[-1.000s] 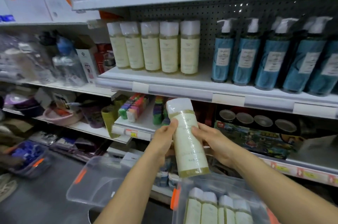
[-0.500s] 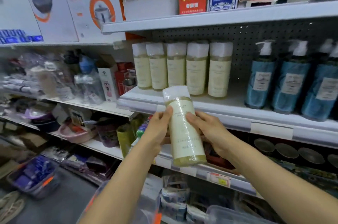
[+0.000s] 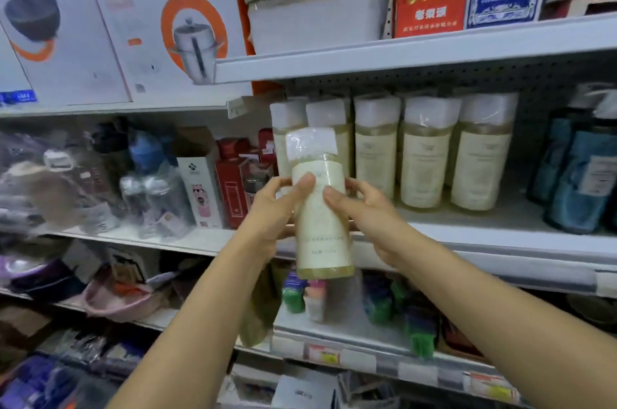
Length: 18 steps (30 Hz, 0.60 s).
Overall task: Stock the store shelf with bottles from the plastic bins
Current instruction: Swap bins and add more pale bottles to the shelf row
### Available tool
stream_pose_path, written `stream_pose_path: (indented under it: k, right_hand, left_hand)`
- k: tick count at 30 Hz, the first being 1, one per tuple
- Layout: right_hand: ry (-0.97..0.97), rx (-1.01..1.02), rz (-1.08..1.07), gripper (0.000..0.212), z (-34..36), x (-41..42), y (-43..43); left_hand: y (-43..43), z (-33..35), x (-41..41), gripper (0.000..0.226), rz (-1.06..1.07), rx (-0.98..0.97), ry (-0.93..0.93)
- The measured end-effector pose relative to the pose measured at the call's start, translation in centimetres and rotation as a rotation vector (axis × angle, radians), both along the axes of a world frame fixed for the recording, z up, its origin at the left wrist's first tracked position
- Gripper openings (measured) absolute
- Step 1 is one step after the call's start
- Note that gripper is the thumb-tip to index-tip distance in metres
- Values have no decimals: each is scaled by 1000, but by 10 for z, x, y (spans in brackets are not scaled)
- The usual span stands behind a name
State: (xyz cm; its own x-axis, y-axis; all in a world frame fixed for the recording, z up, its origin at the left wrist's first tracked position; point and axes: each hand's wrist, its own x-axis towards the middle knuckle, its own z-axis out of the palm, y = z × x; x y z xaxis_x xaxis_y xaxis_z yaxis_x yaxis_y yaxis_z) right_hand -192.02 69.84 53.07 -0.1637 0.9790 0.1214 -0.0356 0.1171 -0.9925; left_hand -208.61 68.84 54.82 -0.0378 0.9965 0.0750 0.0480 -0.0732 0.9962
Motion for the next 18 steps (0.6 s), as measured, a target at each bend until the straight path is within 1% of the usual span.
stream_pose_path:
  k: [2,5,6,9,11,13,16,18]
  right_hand:
    - [-11,5,5,70,10,-17,15]
    - [-51,52,-1,64,22,-39,38]
    - [-64,73,-8,59,25,-46,44]
    - [-71,125,-21,48,28,-60,60]
    - [-84,156,-28,51,28,-66,68]
    - [-118,185,-43,59,26,-71,76]
    - [-162,219,-64,61,21,-75,83]
    - [-180,209,-68,63,15,-76,86]
  left_hand:
    - [17,10,-18,47,-37,20,-12]
    - [38,21,-39,60,-74,65,-47]
    - [45,23,-44,60,-84,84,-69]
    - [62,25,-56,45,-130,127,-149]
    - [70,24,-61,45,-148,139,-206]
    - [80,21,-66,50,-159,162,-229]
    - [92,12,-70,50,-169,177,-249]
    - [99,4,-71,54,-183,168,-261]
